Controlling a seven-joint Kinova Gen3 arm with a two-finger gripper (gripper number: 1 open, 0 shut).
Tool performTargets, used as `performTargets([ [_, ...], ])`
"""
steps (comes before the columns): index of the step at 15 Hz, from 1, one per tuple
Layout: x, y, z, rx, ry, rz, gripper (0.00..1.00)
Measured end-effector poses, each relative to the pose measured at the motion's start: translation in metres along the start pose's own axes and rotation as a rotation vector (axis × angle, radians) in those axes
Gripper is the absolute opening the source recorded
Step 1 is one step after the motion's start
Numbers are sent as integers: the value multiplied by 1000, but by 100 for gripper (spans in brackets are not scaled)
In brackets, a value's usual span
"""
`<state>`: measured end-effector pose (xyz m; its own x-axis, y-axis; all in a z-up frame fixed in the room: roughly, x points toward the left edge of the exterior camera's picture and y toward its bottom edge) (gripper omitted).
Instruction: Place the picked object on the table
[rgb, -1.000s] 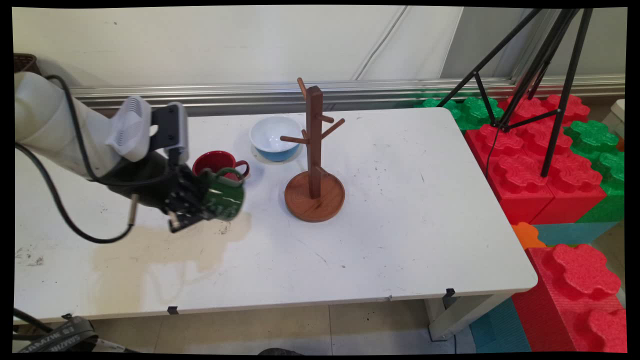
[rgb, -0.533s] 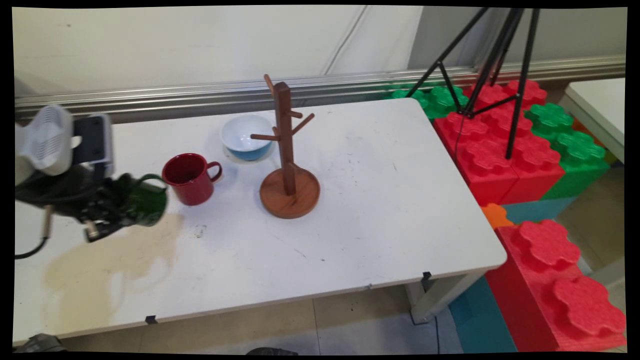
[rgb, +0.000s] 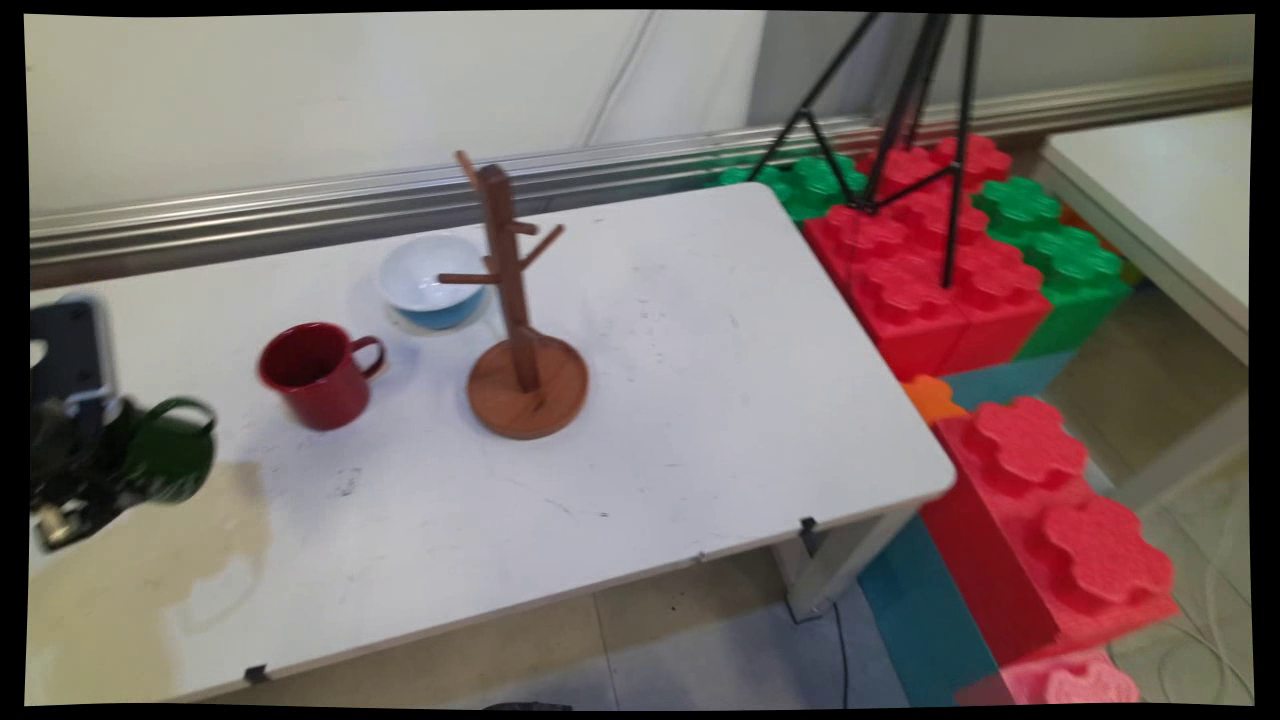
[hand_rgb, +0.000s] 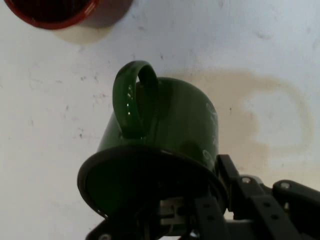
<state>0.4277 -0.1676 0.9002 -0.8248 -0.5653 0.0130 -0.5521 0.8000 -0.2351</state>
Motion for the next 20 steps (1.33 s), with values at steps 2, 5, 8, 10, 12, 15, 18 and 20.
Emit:
performTargets([
  [2, 1, 2, 6, -1, -18, 0, 0],
  [5, 2, 4, 17, -2, -44, 2, 0],
  [8, 6, 5, 27, -3, -66, 4, 0],
  [10, 9, 5, 35, -4, -78, 3, 0],
  [12, 12, 5, 43, -5, -90, -1, 0],
  [15, 16, 4, 50, -3, -104, -8, 0],
  [18, 21, 5, 56, -5, -114, -14, 0],
  [20, 22, 5, 59, -5, -120, -18, 0],
])
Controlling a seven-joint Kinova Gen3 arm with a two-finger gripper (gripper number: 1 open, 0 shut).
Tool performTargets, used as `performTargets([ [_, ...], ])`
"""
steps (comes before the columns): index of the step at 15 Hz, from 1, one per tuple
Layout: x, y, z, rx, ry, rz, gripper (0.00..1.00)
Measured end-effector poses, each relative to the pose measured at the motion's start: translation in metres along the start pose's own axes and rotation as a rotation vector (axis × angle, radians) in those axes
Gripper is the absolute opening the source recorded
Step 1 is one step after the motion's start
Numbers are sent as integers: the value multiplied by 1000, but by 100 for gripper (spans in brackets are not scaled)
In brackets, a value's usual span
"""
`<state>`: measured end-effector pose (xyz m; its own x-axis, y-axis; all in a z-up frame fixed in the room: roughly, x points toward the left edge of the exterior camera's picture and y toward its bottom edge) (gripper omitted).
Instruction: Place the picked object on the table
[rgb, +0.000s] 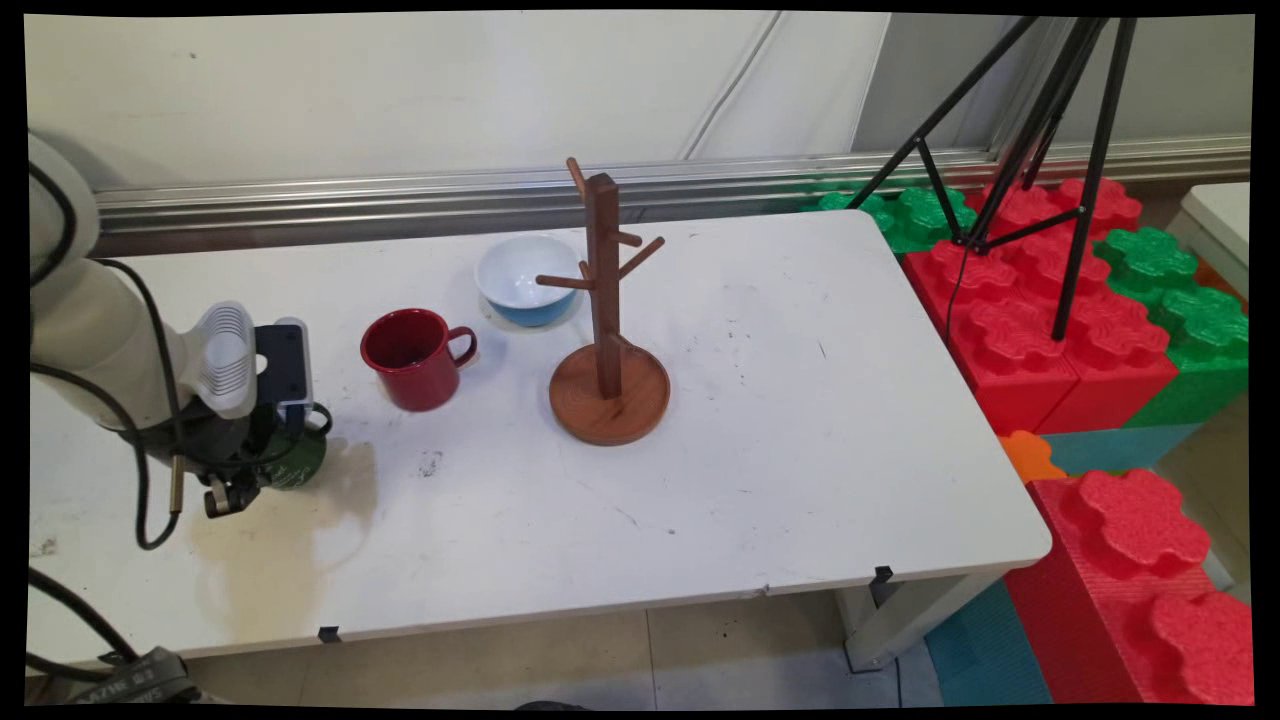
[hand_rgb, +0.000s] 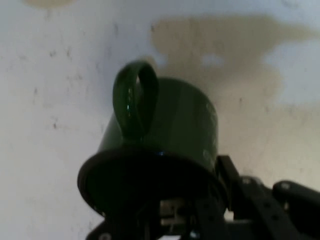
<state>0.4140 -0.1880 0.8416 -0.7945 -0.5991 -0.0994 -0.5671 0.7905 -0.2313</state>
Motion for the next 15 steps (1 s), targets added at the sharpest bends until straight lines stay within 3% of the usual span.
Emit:
performTargets([
  [15, 15, -2, 15, 2, -21, -25, 0],
])
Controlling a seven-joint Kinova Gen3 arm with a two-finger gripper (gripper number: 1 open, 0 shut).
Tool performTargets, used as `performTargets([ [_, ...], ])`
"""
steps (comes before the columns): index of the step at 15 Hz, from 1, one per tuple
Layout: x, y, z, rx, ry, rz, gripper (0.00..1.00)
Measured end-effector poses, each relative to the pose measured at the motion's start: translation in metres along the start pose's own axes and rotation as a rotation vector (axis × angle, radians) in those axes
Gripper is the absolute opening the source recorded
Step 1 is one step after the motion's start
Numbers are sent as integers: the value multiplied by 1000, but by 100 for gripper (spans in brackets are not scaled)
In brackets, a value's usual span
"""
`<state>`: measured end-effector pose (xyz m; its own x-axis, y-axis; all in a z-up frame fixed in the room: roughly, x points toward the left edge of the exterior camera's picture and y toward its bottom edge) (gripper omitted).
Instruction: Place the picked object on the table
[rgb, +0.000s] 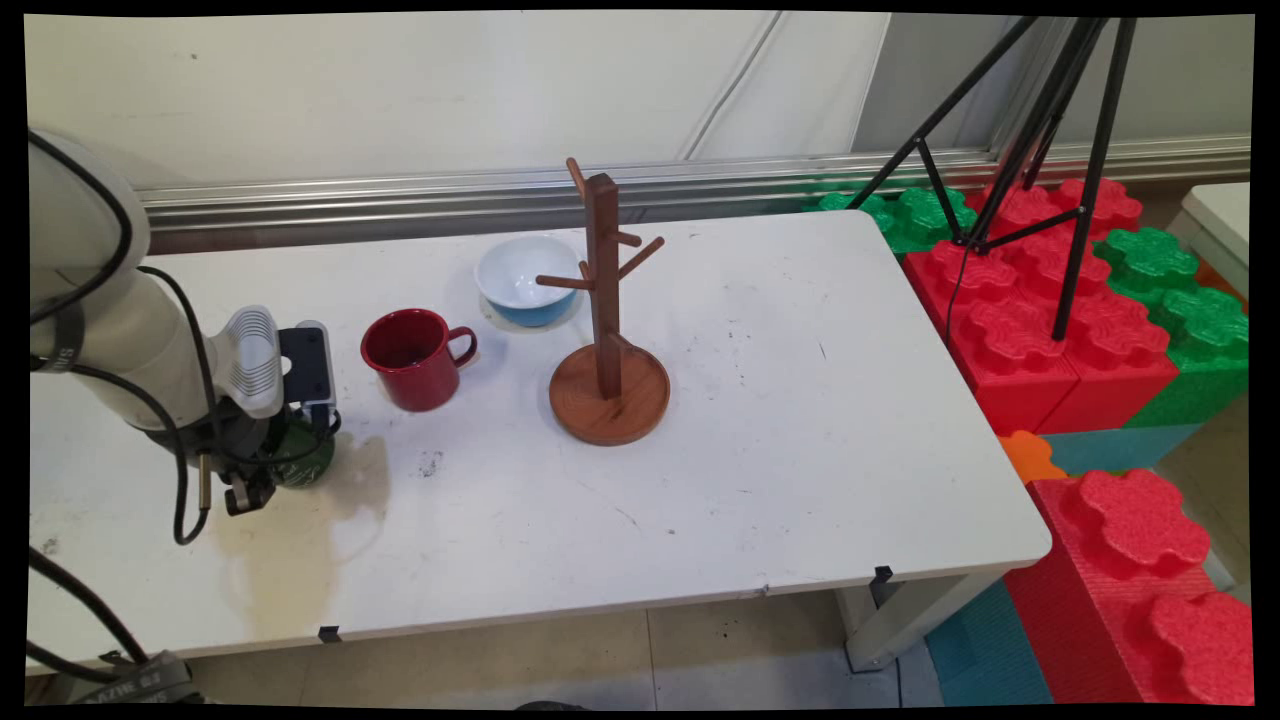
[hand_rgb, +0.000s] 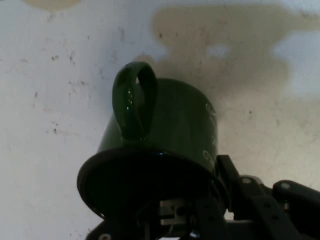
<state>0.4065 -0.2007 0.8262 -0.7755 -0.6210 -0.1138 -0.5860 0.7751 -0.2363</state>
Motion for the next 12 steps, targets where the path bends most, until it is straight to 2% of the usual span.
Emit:
performTargets([
  [3, 4, 0, 3, -5, 0, -6, 0],
  [4, 4, 0, 3, -6, 0, -8, 100],
  [12, 12, 1, 2, -10, 22, -15, 100],
])
